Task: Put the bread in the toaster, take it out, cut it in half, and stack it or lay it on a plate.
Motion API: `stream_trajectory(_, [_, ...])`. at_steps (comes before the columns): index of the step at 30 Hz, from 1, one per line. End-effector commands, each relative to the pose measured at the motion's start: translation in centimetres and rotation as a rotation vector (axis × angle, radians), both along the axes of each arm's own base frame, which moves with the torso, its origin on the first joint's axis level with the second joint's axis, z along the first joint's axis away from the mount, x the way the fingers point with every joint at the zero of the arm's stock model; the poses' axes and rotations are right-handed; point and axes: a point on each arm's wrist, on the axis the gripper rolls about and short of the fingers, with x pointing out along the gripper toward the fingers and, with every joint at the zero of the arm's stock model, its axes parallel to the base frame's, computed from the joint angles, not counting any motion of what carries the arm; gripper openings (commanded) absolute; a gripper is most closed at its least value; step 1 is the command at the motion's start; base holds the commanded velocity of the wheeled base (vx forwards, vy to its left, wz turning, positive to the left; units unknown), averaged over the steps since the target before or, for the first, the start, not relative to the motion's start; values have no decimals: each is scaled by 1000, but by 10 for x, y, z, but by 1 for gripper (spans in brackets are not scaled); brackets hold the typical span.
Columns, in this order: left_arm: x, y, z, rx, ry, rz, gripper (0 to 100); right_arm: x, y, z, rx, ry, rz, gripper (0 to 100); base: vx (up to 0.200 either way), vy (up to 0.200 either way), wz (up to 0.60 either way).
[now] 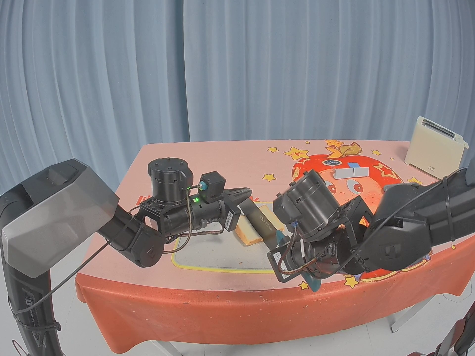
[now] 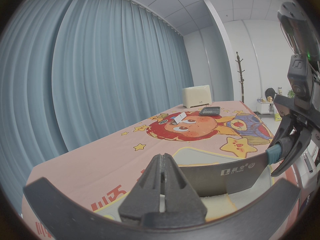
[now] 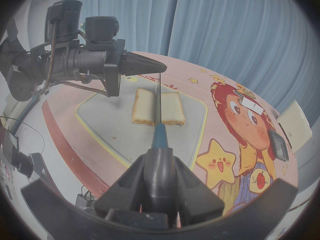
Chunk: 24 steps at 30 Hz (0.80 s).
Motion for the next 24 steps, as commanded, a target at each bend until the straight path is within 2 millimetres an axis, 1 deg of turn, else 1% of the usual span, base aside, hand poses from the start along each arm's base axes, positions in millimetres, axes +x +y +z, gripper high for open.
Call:
stream_trajectory(1, [-2, 1, 3, -2, -2, 1, 0, 1, 1, 4, 9, -6, 1, 0, 0, 0, 0])
stream_trajectory(5, [-3, 5, -6, 11, 19, 7, 0, 2, 0, 15, 39, -31, -1, 0, 0, 0, 0])
stream_trajectory(6, [-3, 5, -7, 11, 19, 7, 0, 2, 1, 15, 38, -30, -1, 0, 0, 0, 0])
stream_trajectory(8, [-2, 4, -15, 24, 35, 6, 0, 2, 1, 12, 31, -24, -1, 0, 0, 0, 0])
stream_trajectory(10, [-2, 5, -16, 27, 37, 6, 0, 2, 1, 11, 28, -22, -1, 0, 0, 0, 0])
stream_trajectory(11, [-2, 3, -15, 25, 32, 3, 0, 2, 0, 7, 16, -10, 0, 0, 0, 0, 0])
stream_trajectory(15, [-1, 2, -4, 6, 9, 2, 0, 2, 1, -8, -18, 20, -2, 0, 0, 0, 0])
stream_trajectory(18, [-1, 2, 2, -2, -6, 2, 0, 2, 1, -5, -13, 15, -1, 0, 0, 0, 0])
stream_trajectory(20, [-5, 7, 19, -20, -39, 9, 0, 2, 1, 0, -1, 3, -2, 0, 0, 0, 0])
stream_trajectory(24, [-12, 16, 40, -38, -74, 21, 0, -1, -2, 8, 17, -11, 1, 0, 0, 0, 0])
